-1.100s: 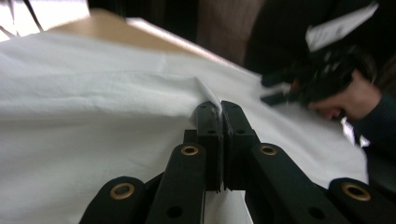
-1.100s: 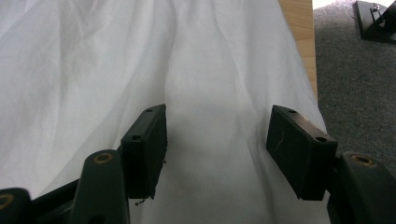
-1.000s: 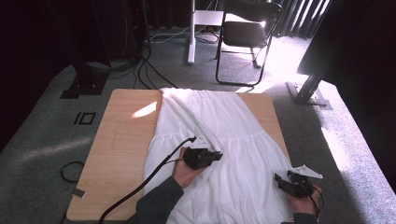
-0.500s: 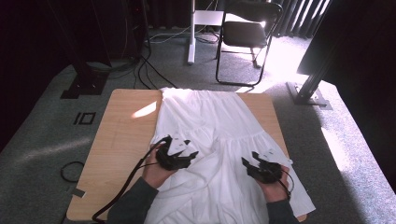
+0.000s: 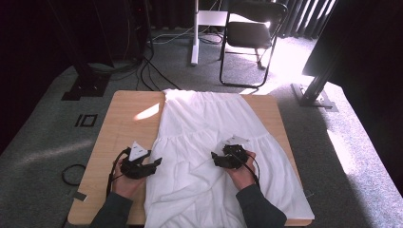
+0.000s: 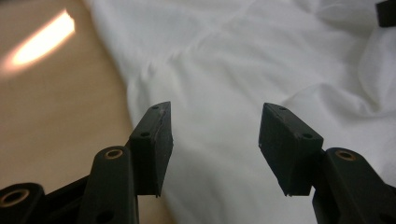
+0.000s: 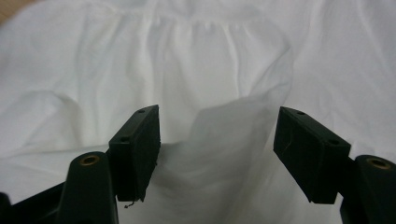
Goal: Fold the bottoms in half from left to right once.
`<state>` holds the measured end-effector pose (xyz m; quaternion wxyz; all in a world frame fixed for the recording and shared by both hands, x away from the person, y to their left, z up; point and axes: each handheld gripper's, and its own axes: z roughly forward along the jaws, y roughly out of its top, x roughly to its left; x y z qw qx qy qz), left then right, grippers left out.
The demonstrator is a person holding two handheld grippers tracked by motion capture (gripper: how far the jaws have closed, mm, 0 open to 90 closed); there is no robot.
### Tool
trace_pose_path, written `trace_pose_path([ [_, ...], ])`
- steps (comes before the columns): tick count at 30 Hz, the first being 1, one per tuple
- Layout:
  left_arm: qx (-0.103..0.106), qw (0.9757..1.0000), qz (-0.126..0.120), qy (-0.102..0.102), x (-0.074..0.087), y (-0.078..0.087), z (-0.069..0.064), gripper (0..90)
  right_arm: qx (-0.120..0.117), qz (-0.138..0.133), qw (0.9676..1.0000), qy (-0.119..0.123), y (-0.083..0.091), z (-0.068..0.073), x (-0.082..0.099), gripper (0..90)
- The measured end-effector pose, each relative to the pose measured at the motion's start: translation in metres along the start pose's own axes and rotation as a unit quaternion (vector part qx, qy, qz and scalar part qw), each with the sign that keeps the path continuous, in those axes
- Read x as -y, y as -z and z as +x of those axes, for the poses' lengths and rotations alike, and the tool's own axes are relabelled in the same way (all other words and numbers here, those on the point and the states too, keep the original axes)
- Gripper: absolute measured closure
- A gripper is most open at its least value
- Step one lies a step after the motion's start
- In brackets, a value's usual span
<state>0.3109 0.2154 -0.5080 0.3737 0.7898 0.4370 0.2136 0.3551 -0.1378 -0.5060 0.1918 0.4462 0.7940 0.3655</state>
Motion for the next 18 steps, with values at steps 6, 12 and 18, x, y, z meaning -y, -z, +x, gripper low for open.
trace_pose_path([
  [6, 0.003, 0.9996, 0.027, 0.006, 0.017, -0.008, 0.005, 40.2, 0.0, 0.04, 0.9991, 0.011, 0.003, -0.01, 0.011, 79.2],
  [12, -0.007, 0.9991, 0.041, 0.003, 0.024, -0.019, 0.0, 35.7, 0.007, -0.022, 0.9996, 0.018, 0.042, -0.018, 0.013, 88.1],
  [18, 0.025, 0.9988, 0.04, 0.014, 0.025, -0.029, -0.006, 35.0, 0.022, -0.116, 0.993, 0.009, 0.094, -0.026, 0.006, 88.0],
])
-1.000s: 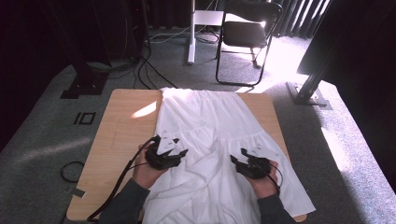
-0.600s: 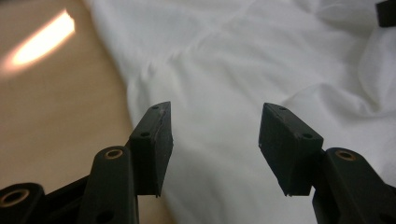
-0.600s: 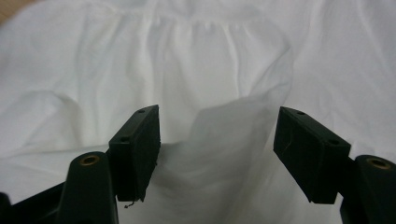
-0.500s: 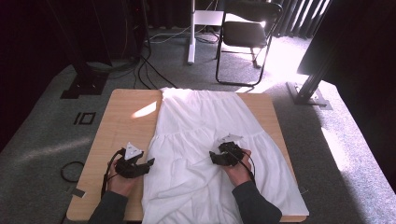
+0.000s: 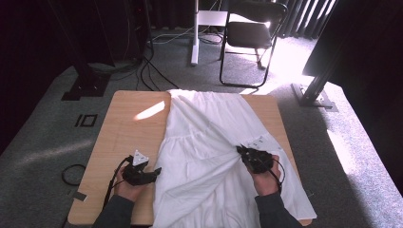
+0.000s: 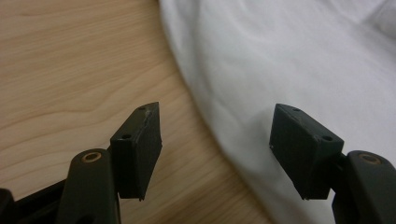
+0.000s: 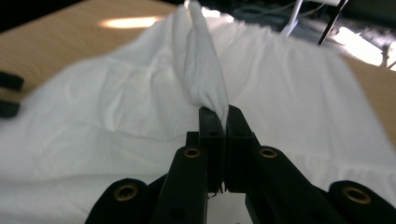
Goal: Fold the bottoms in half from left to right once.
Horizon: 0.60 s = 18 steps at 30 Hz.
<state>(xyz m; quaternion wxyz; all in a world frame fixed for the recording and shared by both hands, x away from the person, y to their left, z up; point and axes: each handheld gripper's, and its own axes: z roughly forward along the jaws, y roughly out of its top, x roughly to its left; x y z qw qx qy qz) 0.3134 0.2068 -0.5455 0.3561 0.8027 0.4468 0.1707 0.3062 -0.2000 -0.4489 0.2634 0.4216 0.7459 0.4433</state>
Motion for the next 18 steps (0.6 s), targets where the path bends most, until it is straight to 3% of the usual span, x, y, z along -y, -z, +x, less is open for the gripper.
trace_pose_path([
  [2, 0.021, 0.9998, 0.001, 0.007, 0.0, -0.005, -0.004, 35.0, 0.01, -0.014, 0.9998, 0.007, 0.009, -0.001, -0.004, 88.0],
  [5, 0.046, 0.9989, -0.002, 0.007, -0.001, -0.013, -0.012, 35.0, 0.011, -0.012, 0.9998, 0.009, 0.011, -0.004, -0.004, 87.9],
  [9, 0.043, 0.9991, -0.008, -0.004, -0.005, -0.02, -0.019, 36.9, 0.005, -0.007, 0.9999, 0.006, 0.008, -0.005, 0.001, 87.8],
  [10, 0.044, 0.9989, -0.006, -0.015, -0.007, -0.022, -0.022, 39.5, 0.004, -0.007, 1.0, 0.006, 0.007, -0.005, 0.002, 87.8],
  [11, 0.043, 0.9985, -0.001, -0.034, -0.009, -0.023, -0.026, 47.3, 0.004, -0.008, 0.9999, 0.006, 0.007, -0.004, 0.002, 87.8],
  [13, 0.043, 0.9971, 0.002, -0.062, -0.013, -0.025, -0.031, 78.4, 0.003, -0.012, 0.9999, 0.006, 0.007, -0.004, 0.001, 87.8],
  [14, 0.026, 0.9971, 0.0, -0.071, -0.016, -0.024, -0.031, 88.1, 0.002, -0.014, 0.9999, 0.008, 0.008, -0.004, 0.0, 87.8],
  [16, 0.016, 0.9975, -0.026, -0.065, -0.024, -0.012, -0.025, 89.5, 0.0, -0.015, 0.9998, 0.009, 0.009, -0.003, -0.003, 87.8],
  [18, -0.009, 0.9962, -0.062, -0.061, -0.033, 0.012, -0.014, 89.8, -0.005, -0.013, 0.9997, 0.018, 0.009, 0.0, -0.005, 87.9],
])
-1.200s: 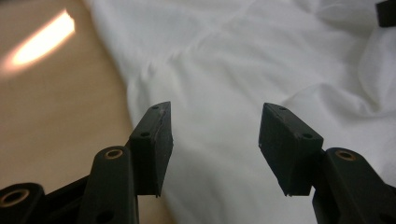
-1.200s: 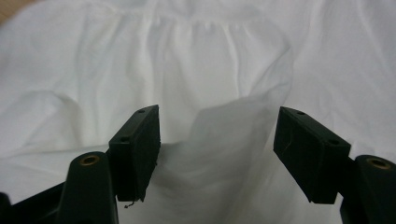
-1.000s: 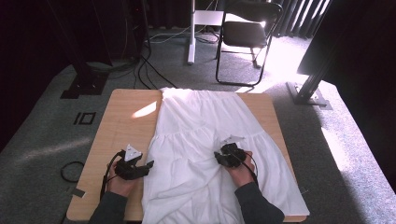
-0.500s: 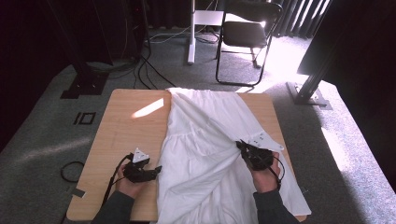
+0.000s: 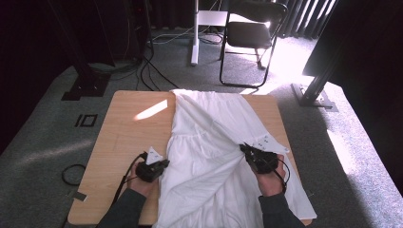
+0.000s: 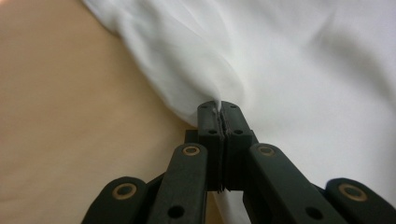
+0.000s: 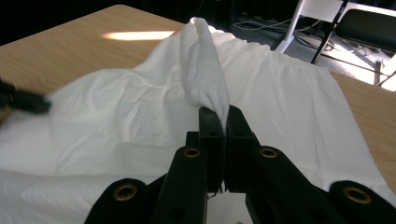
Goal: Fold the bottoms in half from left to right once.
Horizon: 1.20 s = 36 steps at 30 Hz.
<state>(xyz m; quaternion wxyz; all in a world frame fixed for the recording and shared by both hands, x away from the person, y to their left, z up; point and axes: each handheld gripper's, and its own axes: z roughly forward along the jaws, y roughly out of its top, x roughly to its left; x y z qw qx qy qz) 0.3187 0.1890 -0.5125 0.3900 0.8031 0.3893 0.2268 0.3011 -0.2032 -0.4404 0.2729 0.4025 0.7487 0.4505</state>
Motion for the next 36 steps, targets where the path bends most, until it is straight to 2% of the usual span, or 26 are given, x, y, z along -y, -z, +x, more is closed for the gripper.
trace_pose_path([
  [2, -0.036, 0.999, -0.027, 0.003, -0.01, 0.028, 0.016, 89.8, -0.007, 0.003, 0.9999, 0.008, -0.002, 0.005, -0.002, 87.9],
  [4, -0.068, 0.9962, -0.054, 0.008, -0.02, 0.056, 0.029, 89.9, -0.016, 0.003, 0.9998, 0.013, -0.006, 0.011, -0.003, 87.9],
  [6, -0.081, 0.994, -0.073, 0.006, -0.03, 0.077, 0.034, 90.0, -0.03, -0.002, 0.9995, 0.013, -0.009, 0.016, -0.004, 87.9],
  [7, -0.085, 0.9935, -0.076, 0.004, -0.034, 0.081, 0.033, 89.9, -0.035, -0.005, 0.9993, 0.012, -0.009, 0.018, -0.005, 87.9],
  [8, -0.083, 0.9933, -0.08, -0.003, -0.039, 0.084, 0.03, 89.9, -0.035, -0.007, 0.9993, 0.013, -0.009, 0.02, -0.006, 87.9],
  [9, -0.072, 0.9942, -0.079, -0.01, -0.043, 0.083, 0.025, 89.8, -0.028, -0.012, 0.9994, 0.016, -0.007, 0.021, -0.007, 87.9],
  [11, -0.052, 0.9957, -0.072, -0.027, -0.049, 0.074, 0.013, 89.6, -0.016, -0.018, 0.9996, 0.016, -0.001, 0.017, -0.009, 87.9],
  [13, -0.014, 0.9972, -0.063, -0.037, -0.05, 0.06, 0.001, 87.0, 0.015, -0.03, 0.9994, 0.01, 0.011, 0.005, -0.01, 88.0],
  [15, 0.006, 0.9973, -0.06, -0.041, -0.047, 0.047, -0.009, 73.8, 0.05, -0.051, 0.9971, -0.024, 0.028, -0.016, -0.008, 87.9],
  [16, 0.017, 0.9977, -0.053, -0.038, -0.045, 0.04, -0.013, 68.4, 0.073, -0.05, 0.9954, -0.037, 0.036, -0.027, -0.005, 87.9],
  [17, 0.024, 0.9983, -0.04, -0.035, -0.043, 0.033, -0.017, 62.2, 0.1, -0.036, 0.9938, -0.032, 0.039, -0.036, -0.002, 87.9],
  [18, 0.023, 0.9986, -0.029, -0.037, -0.041, 0.024, -0.02, 58.5, 0.121, -0.02, 0.992, -0.03, 0.039, -0.046, 0.004, 87.8],
  [20, 0.032, 0.9989, -0.007, -0.035, -0.036, 0.009, -0.026, 52.1, 0.12, 0.013, 0.9912, -0.054, 0.032, -0.066, 0.02, 87.7],
  [23, 0.016, 0.9986, 0.032, -0.038, -0.027, -0.018, -0.032, 44.4, 0.137, 0.064, 0.9868, -0.059, 0.016, -0.079, 0.049, 87.5],
  [24, -0.002, 0.9983, 0.045, -0.036, -0.024, -0.026, -0.034, 42.2, 0.137, 0.073, 0.9856, -0.066, 0.011, -0.082, 0.058, 87.5],
  [25, -0.01, 0.998, 0.049, -0.037, -0.023, -0.03, -0.035, 39.7, 0.139, 0.082, 0.984, -0.075, 0.007, -0.086, 0.068, 87.5],
  [28, -0.017, 0.9964, 0.078, -0.03, -0.016, -0.043, -0.035, 35.4, 0.134, 0.096, 0.9817, -0.094, 0.001, -0.094, 0.082, 87.1],
  [30, -0.013, 0.9943, 0.099, -0.038, -0.01, -0.053, -0.037, 37.1, 0.128, 0.11, 0.9802, -0.103, -0.004, -0.097, 0.088, 86.7],
  [31, -0.012, 0.9931, 0.107, -0.045, -0.007, -0.057, -0.039, 42.5, 0.128, 0.116, 0.9796, -0.103, -0.006, -0.097, 0.09, 86.4],
  [32, -0.002, 0.9944, 0.097, -0.044, -0.005, -0.058, -0.038, 47.8, 0.127, 0.12, 0.9792, -0.102, -0.008, -0.096, 0.091, 86.3],
  [33, -0.003, 0.9945, 0.093, -0.049, -0.005, -0.058, -0.038, 63.5, 0.126, 0.123, 0.9792, -0.102, -0.01, -0.095, 0.092, 86.2],
  [34, -0.02, 0.9936, 0.093, -0.061, -0.005, -0.059, -0.039, 78.6, 0.125, 0.126, 0.9789, -0.101, -0.011, -0.095, 0.093, 85.9],
  [36, -0.021, 0.994, 0.092, -0.055, -0.005, -0.059, -0.035, 84.5, 0.121, 0.133, 0.9786, -0.1, -0.014, -0.093, 0.095, 85.5],
])
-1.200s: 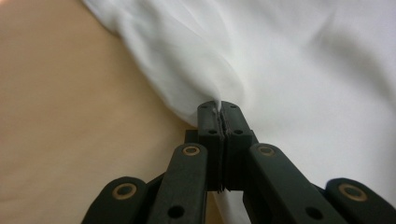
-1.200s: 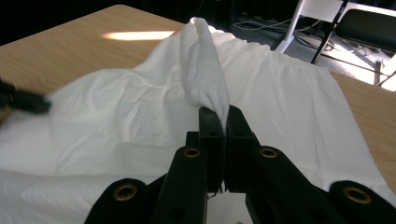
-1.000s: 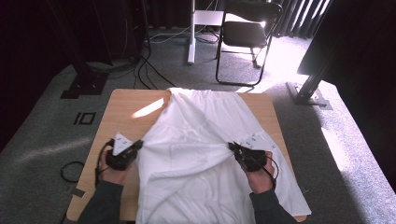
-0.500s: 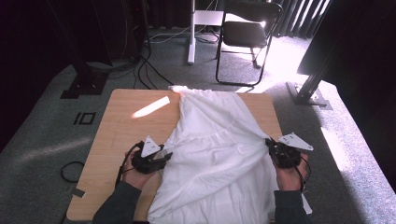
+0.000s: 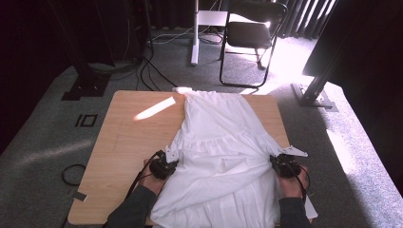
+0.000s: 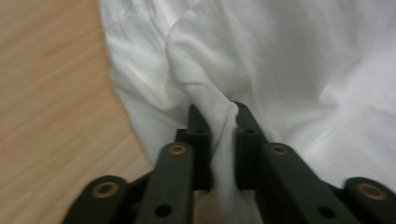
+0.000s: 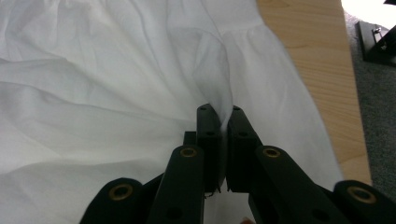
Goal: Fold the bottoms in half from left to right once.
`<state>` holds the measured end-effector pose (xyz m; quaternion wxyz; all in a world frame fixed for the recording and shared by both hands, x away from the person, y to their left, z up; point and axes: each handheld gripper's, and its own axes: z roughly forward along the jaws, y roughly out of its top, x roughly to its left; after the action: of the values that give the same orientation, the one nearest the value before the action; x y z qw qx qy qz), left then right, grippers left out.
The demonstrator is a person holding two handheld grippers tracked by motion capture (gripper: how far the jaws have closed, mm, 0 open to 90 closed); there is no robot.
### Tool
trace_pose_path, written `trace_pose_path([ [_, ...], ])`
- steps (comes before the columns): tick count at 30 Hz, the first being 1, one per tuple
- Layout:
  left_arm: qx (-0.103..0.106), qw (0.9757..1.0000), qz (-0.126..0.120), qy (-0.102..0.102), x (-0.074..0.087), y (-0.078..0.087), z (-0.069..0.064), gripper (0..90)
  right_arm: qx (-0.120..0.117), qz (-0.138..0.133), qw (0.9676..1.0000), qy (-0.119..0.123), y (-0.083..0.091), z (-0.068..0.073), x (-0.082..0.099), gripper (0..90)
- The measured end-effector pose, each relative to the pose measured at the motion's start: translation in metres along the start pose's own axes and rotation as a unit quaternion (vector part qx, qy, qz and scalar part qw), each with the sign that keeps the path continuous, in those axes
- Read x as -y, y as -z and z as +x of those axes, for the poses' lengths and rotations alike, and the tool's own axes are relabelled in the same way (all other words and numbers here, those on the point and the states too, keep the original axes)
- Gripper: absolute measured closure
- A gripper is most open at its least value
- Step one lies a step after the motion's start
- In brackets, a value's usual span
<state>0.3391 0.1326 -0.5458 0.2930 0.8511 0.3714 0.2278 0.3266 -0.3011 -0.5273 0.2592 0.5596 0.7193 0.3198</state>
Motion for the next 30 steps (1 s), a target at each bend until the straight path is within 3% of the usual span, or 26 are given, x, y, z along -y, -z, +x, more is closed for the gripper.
trace_pose_path([
  [2, -0.014, 0.9999, 0.007, -0.006, 0.001, 0.001, 0.006, 85.6, -0.007, 0.003, 1.0, 0.006, -0.001, 0.004, 0.002, 85.4],
  [5, -0.044, 0.9989, 0.017, 0.001, 0.005, 0.004, 0.028, 86.3, -0.043, -0.001, 0.999, 0.008, -0.001, 0.013, 0.004, 85.7],
  [10, -0.089, 0.9944, 0.014, 0.056, 0.013, 0.015, 0.075, 86.9, -0.111, -0.018, 0.9933, 0.025, 0.001, 0.041, 0.004, 86.6],
  [12, -0.088, 0.9925, 0.005, 0.085, 0.015, 0.024, 0.085, 87.0, -0.13, -0.023, 0.9906, 0.033, 0.002, 0.053, 0.0, 86.7],
  [14, -0.066, 0.9922, -0.03, 0.101, 0.013, 0.042, 0.086, 86.9, -0.122, -0.031, 0.9905, 0.055, 0.006, 0.063, -0.006, 86.8],
  [15, -0.042, 0.992, -0.065, 0.1, 0.011, 0.054, 0.083, 86.9, -0.118, -0.043, 0.9902, 0.063, 0.011, 0.064, -0.01, 86.8],
  [17, 0.007, 0.9885, -0.125, 0.084, 0.007, 0.079, 0.074, 86.6, -0.106, -0.096, 0.9881, 0.057, 0.032, 0.059, -0.02, 87.2],
  [18, 0.007, 0.9892, -0.129, 0.069, 0.005, 0.086, 0.068, 86.2, -0.087, -0.12, 0.9879, 0.047, 0.043, 0.053, -0.024, 87.5],
  [19, -0.002, 0.9914, -0.119, 0.054, 0.004, 0.087, 0.062, 84.7, -0.065, -0.135, 0.9882, 0.033, 0.05, 0.046, -0.028, 87.5],
  [20, -0.005, 0.9928, -0.11, 0.048, 0.004, 0.086, 0.06, 81.2, -0.045, -0.139, 0.989, 0.023, 0.053, 0.038, -0.03, 87.5],
  [22, -0.009, 0.9947, -0.088, 0.052, 0.008, 0.078, 0.059, 71.5, -0.004, -0.111, 0.9935, 0.023, 0.045, 0.024, -0.027, 87.4],
  [25, 0.001, 0.9948, -0.069, 0.075, 0.013, 0.065, 0.06, 61.6, 0.008, -0.055, 0.9983, 0.018, 0.018, 0.011, -0.008, 86.1],
  [28, 0.026, 0.9951, -0.058, 0.075, 0.012, 0.057, 0.052, 52.2, 0.025, -0.002, 0.9994, 0.025, -0.007, 0.009, 0.011, 77.4],
  [30, 0.028, 0.9969, -0.043, 0.06, 0.01, 0.048, 0.042, 47.5, 0.029, 0.029, 0.9988, 0.027, -0.018, 0.008, 0.017, 74.4],
])
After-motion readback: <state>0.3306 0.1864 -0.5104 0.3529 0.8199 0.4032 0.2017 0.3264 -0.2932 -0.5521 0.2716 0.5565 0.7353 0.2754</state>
